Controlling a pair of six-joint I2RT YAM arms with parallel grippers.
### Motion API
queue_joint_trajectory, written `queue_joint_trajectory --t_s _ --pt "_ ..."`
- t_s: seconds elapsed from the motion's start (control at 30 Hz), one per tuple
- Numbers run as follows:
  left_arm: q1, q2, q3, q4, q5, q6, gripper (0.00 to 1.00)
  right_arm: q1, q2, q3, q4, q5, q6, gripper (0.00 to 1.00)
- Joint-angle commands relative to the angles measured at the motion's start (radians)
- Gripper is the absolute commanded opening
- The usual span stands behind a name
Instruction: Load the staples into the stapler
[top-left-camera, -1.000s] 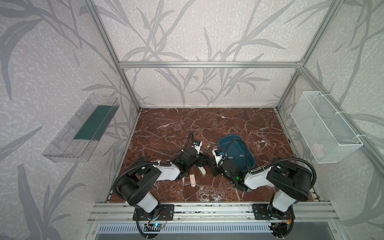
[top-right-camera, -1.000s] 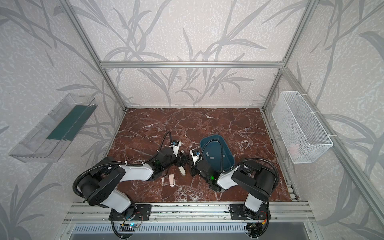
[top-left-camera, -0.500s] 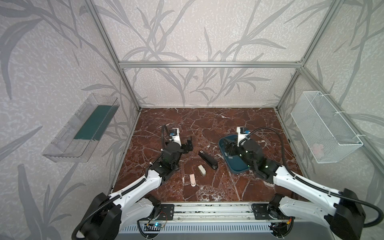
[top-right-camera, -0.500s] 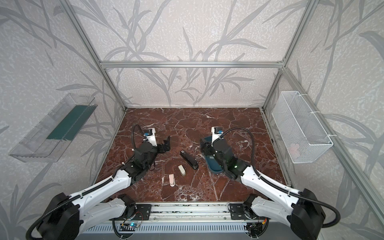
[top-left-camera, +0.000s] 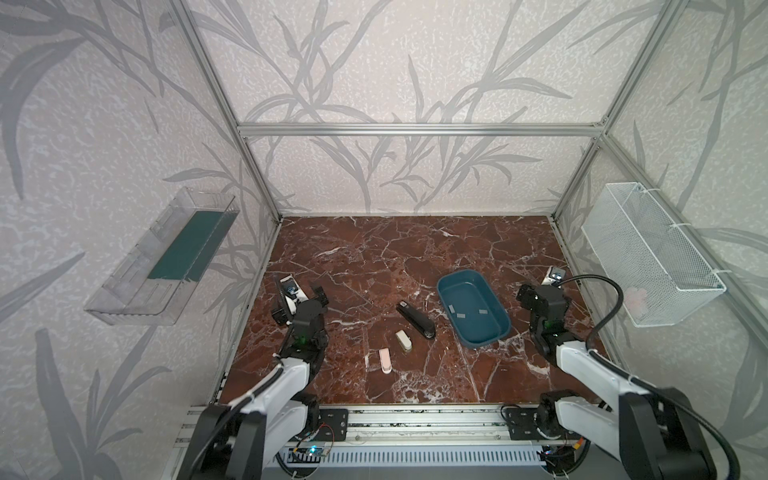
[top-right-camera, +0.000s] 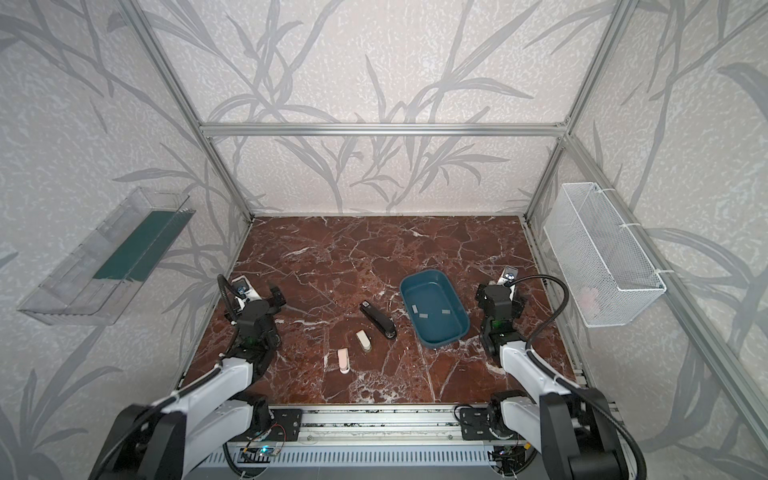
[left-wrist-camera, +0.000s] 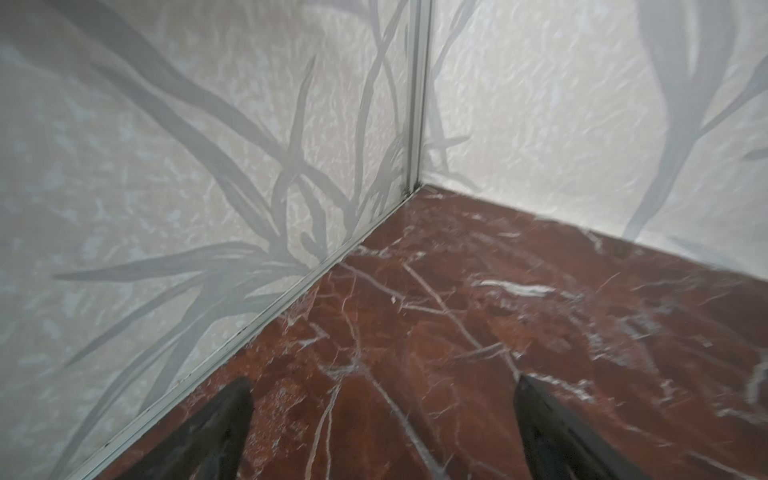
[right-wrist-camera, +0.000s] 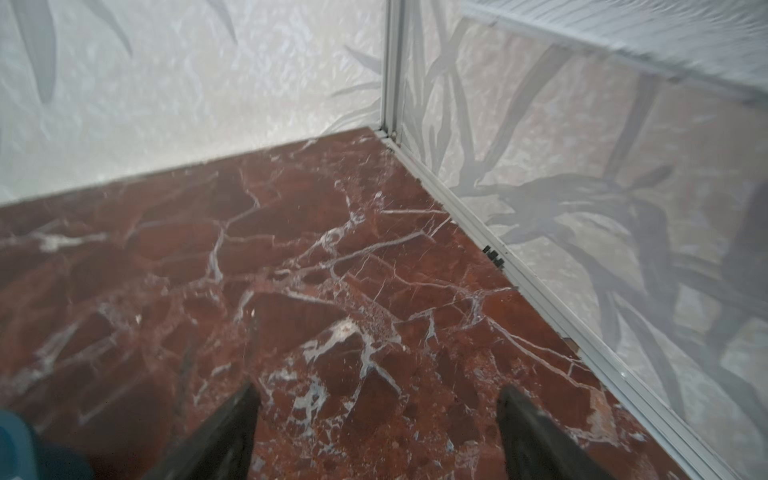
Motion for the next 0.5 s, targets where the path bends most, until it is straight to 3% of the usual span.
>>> queue_joint_trajectory --t_s 0.0,0.07,0.1,0.17,0.27,0.37,0.47 --pt "0.008 0.176 -0.02 0.401 0.084 0.107 0.97 0.003 0.156 -0.003 0.317 -0.038 -0.109 0.88" --pt "0.013 0.267 0.014 0.413 0.109 0.129 0.96 0.004 0.261 -0.031 0.501 -0.106 -0.153 0.89" --pt "0.026 0.329 0.041 0.447 0.146 0.133 0.95 0.005 0.246 -0.022 0.45 -0.185 -0.168 0.89" --pt "0.029 0.407 0.083 0.423 0.26 0.171 0.95 0.005 0.237 0.009 0.37 -0.224 -0.171 0.89" --pt "0.047 0.386 0.141 0.286 0.256 0.143 0.98 0.005 0.288 0.002 0.466 -0.229 -0.19 0.95" --pt "0.06 0.397 0.143 0.3 0.261 0.138 0.98 0.007 0.313 0.064 0.345 -0.296 -0.209 0.99" --pt "0.06 0.392 0.129 0.317 0.251 0.128 0.96 0.008 0.38 -0.04 0.627 -0.284 -0.216 0.99"
